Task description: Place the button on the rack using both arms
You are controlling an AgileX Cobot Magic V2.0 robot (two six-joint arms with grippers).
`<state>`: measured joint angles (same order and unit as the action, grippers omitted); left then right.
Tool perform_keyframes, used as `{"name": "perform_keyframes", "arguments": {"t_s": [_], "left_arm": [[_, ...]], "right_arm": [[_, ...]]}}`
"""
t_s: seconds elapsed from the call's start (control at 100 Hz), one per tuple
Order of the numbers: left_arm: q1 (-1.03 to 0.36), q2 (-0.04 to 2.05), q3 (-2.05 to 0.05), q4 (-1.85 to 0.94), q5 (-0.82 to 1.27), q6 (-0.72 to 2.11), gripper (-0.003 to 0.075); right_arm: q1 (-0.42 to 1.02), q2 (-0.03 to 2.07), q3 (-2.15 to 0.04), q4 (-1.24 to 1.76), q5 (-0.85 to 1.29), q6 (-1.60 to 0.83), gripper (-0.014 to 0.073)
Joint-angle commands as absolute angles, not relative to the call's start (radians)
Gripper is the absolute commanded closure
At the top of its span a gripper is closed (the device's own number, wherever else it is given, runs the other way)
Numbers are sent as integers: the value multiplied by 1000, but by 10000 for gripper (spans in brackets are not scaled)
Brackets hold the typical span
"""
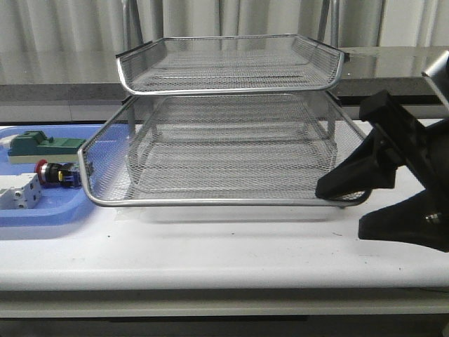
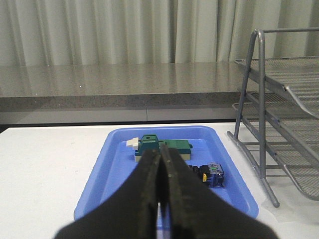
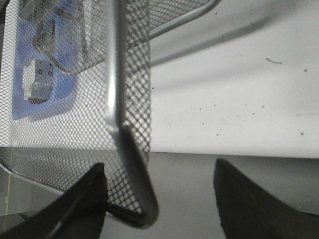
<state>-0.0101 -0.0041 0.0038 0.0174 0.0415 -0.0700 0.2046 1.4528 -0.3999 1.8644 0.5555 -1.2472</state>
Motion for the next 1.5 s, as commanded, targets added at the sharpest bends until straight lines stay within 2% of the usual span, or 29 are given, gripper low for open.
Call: {"name": "perform_keyframes", "arguments": {"t_s": [0.0, 0.15, 0.65, 1.04, 1.33, 1.49], "left_arm": [[-16, -36, 38, 11, -48, -79, 741], [-16, -36, 38, 11, -48, -79, 741], [-16, -36, 38, 11, -48, -79, 741], [-16, -36, 38, 11, -48, -79, 741], [-16, -36, 38, 11, -48, -79, 741], [-16, -36, 38, 11, -48, -79, 741]], "right_arm": [[215, 1398, -389, 1838, 554, -1295, 92], [215, 1308, -389, 1794, 506, -1289, 91], [215, 1135, -389, 1491, 459, -1028, 91], [215, 1041, -447, 840, 451, -510, 93], [212, 979, -632, 160, 666, -10, 93], [212, 889, -692, -95, 761, 180, 93]]}}
